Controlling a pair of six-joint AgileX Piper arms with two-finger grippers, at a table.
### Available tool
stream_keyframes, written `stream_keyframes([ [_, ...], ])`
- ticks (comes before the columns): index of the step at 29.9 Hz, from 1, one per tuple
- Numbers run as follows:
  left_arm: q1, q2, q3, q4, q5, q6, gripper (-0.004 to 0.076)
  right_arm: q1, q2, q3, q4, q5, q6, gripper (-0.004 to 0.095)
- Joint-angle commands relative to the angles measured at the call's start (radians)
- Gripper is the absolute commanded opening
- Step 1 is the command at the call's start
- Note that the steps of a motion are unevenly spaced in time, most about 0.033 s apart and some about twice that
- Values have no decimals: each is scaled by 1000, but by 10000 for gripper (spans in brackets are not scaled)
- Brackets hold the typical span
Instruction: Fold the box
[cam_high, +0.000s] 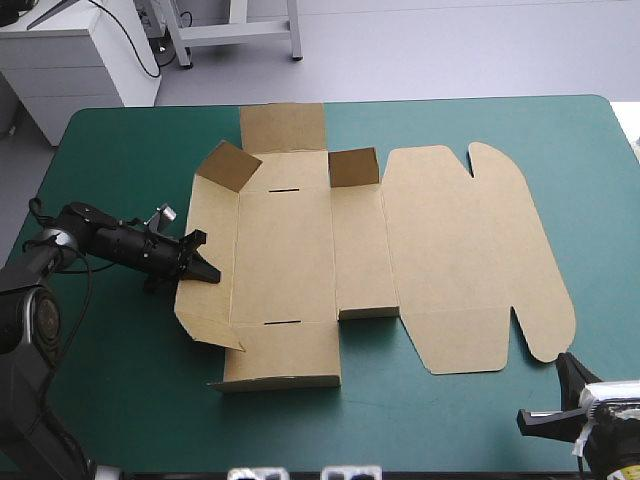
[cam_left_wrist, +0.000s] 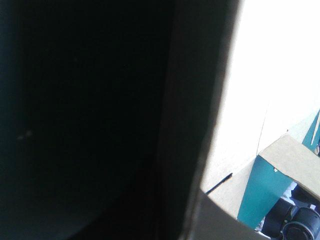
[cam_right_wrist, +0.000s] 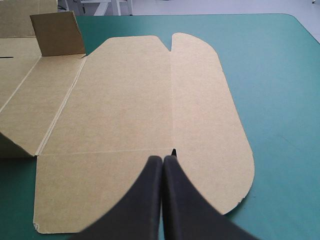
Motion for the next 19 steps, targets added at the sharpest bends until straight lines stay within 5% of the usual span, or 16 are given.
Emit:
stream_keyframes([
  [1,-7,-41,-16,65,86,-33,-6,-5,-23,-23,6,-74,-3,-20],
  [8,-7,-64,-52,174,86,-97,-8,-5,-23,-23,6,-74,-3,-20],
  [19,-56,-192,-352,424,84,-157,-8,-5,-23,-23,6,-74,-3,-20],
])
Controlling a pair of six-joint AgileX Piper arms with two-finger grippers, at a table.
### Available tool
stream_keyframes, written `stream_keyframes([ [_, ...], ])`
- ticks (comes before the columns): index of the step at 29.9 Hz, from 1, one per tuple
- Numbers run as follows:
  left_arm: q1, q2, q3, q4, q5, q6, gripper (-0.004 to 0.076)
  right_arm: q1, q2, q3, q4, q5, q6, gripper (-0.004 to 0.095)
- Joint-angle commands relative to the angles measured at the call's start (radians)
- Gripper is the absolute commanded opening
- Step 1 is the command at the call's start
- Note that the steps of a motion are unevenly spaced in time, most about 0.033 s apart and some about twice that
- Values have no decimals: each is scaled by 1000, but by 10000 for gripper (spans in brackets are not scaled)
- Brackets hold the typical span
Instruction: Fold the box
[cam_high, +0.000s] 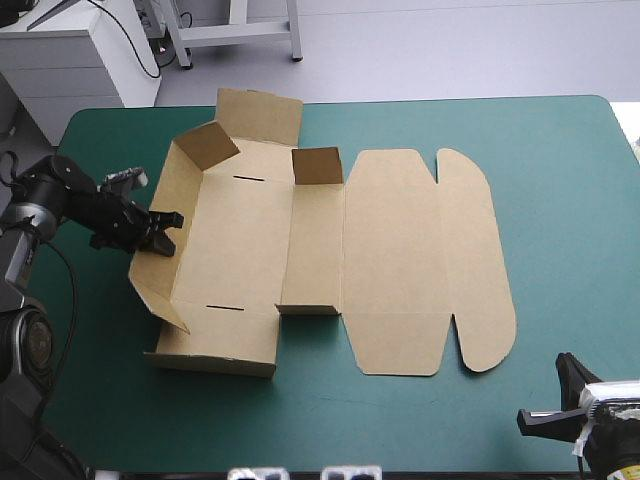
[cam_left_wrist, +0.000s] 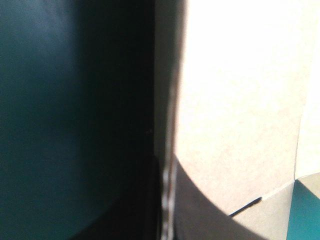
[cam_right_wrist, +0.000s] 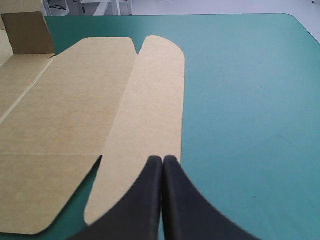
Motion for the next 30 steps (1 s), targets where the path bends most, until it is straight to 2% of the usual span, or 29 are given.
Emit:
stream_keyframes([
  [1,-60,-84,-126,76,72,-31,-8,-5,-23,-23,6,-74,-3,-19],
  [8,-281,-86,-278,418,70,-28,-8,-5,-23,-23,6,-74,-3,-20],
  [13,-416,-86,-338,543,68,108,-8,-5,-23,-23,6,-74,-3,-19],
  [19,-529,-86,-426,767,68,202,-8,-5,-23,-23,8,-74,-6,-18],
  [22,-584,-86,-450,875,62,361,-8,-5,-23,-23,8,-74,-6,-18],
  [25,-637,-86,-451,975,10,468,-8,-5,-23,-23,8,-74,-6,-18],
  [30,-694,-86,-451,943,-175,483,-8,-5,-23,-23,8,-74,-6,-18],
])
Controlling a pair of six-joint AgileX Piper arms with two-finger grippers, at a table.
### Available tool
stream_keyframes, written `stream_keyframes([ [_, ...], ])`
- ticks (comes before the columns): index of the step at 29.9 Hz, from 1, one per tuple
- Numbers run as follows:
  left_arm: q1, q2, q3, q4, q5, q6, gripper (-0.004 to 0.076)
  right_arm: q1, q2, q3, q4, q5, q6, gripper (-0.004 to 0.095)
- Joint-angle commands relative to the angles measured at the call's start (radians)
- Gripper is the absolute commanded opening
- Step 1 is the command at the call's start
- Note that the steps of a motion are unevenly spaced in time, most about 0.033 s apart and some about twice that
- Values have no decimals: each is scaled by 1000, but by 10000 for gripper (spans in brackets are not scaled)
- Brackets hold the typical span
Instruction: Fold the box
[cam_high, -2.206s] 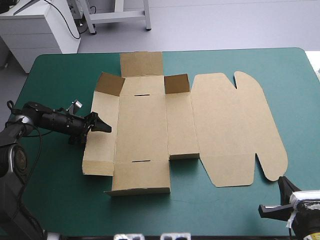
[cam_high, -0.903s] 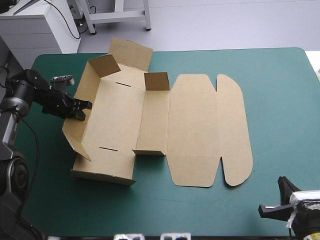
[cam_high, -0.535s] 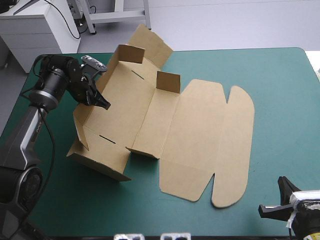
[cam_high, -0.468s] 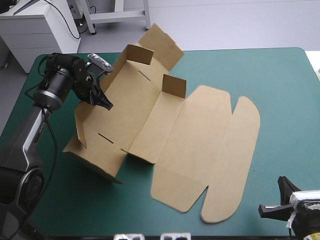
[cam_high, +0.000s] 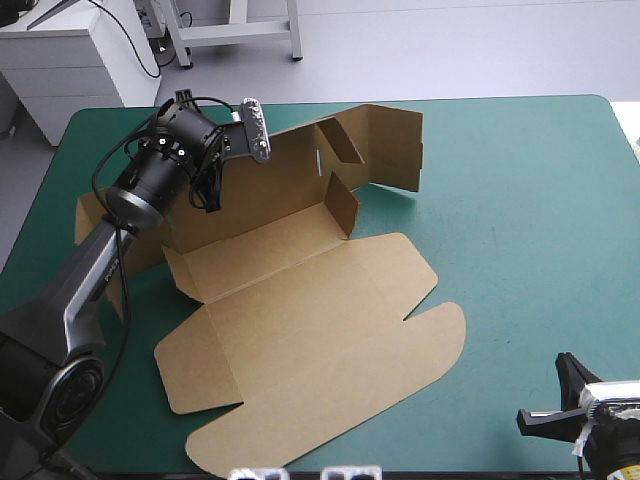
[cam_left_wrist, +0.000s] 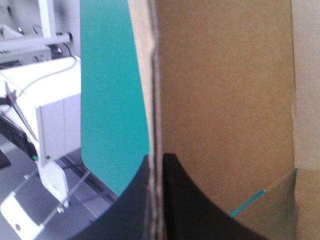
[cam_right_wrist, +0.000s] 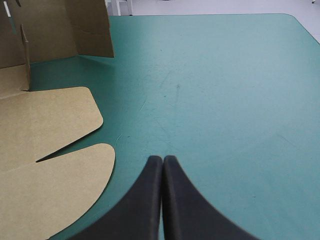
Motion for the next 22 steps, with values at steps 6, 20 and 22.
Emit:
stream_keyframes([
  [6,-111,-49,-24,-30,-280,17,-8,-5,-23,-23,8,-74,-6,-18],
  [20,-216,-49,11,-73,-186,-68,-9,-5,-23,-23,8,-74,-6,-20],
  [22,-233,-51,18,-51,-181,-84,-8,-5,-23,-23,8,-74,-6,-20],
])
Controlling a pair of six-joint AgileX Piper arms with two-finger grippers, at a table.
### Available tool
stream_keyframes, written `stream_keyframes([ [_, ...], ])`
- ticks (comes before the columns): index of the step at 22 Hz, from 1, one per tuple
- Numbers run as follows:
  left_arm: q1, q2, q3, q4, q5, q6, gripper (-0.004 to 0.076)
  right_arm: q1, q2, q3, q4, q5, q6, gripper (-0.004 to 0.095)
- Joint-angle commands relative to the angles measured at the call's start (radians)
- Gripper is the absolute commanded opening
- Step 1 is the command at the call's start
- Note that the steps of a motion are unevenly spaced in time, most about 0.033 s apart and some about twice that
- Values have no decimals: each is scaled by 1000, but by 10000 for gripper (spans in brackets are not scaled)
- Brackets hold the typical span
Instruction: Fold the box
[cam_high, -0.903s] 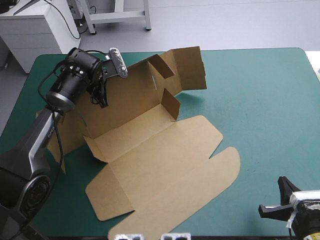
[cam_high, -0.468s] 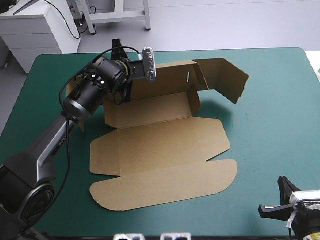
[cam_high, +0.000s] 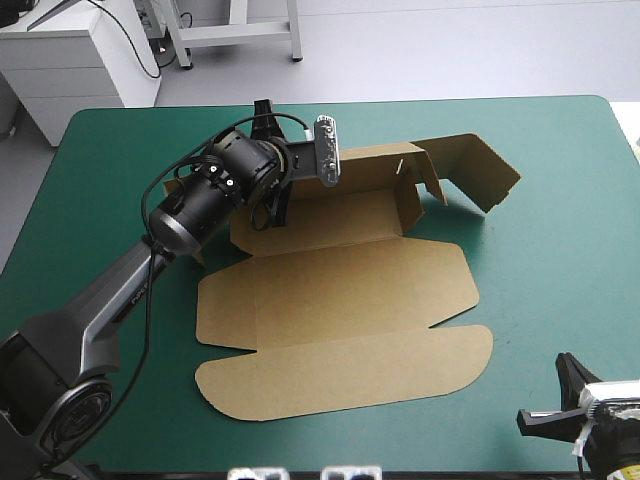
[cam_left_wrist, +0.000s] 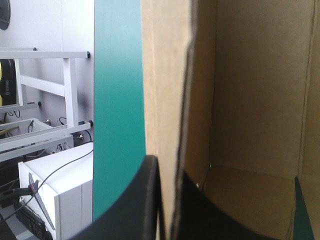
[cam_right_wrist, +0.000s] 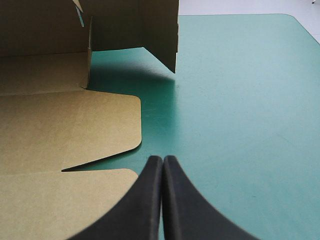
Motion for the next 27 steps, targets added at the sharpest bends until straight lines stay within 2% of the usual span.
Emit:
stream_keyframes([
  [1,-39,-51,-10,32,-17,-39,-9,-5,-23,-23,8,-74,-6,-20],
  [5,-124,-59,44,106,18,-62,-9,-5,-23,-23,8,-74,-6,-20],
  [10,-228,-153,157,99,35,-120,-8,-5,-23,-23,8,-74,-6,-20],
  [15,-225,-218,159,113,71,-129,-8,-5,-23,-23,8,-74,-6,-19],
  [19,-225,-243,159,21,147,-129,-8,-5,-23,-23,8,-74,-6,-20],
  [27,-225,-272,159,3,196,-200,-8,-5,-23,-23,8,-74,-6,-20],
])
